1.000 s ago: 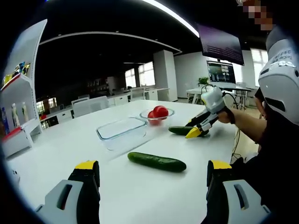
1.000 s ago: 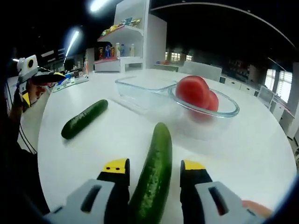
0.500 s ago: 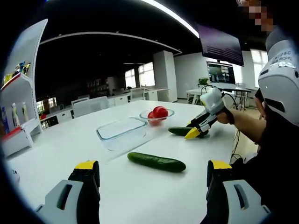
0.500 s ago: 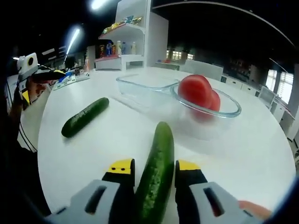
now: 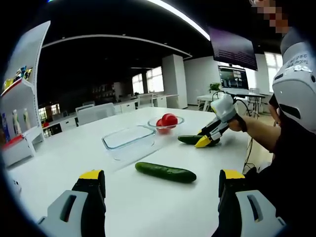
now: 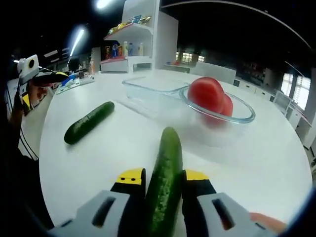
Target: Sort the scattered tomatoes and cucumbers on the table and place them into their respective storage containers
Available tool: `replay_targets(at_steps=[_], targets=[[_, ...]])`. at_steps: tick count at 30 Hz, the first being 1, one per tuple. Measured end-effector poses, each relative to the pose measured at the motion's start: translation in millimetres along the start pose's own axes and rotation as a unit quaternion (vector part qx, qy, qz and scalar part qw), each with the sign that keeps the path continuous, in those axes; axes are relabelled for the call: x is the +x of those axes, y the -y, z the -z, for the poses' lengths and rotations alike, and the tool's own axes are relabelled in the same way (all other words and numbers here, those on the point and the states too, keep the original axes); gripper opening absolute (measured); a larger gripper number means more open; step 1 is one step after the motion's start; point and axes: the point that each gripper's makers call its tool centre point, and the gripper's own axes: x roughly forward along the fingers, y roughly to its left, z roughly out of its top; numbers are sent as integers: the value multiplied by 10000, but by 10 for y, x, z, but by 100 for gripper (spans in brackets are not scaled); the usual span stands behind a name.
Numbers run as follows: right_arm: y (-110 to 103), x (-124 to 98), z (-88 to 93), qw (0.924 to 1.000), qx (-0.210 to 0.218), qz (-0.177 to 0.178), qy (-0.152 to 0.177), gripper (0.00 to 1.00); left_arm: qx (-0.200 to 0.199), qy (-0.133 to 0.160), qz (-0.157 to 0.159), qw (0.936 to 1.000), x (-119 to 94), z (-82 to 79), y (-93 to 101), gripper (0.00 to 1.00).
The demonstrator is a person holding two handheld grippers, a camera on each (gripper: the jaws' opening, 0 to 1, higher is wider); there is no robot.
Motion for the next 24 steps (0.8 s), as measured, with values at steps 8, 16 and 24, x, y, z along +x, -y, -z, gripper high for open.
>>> replay_targets(at_steps=[8, 16, 24], targets=[[15, 11, 3, 10000, 33, 0, 21, 24, -4, -26, -15, 10000, 9, 24, -17, 95], [21, 13, 7, 9999, 108, -18, 31, 24, -17, -49, 19, 10000, 29, 50, -10, 95], [29, 9, 7, 9999, 152, -25, 72, 23, 0, -42, 18, 10000, 53, 34, -13, 95]])
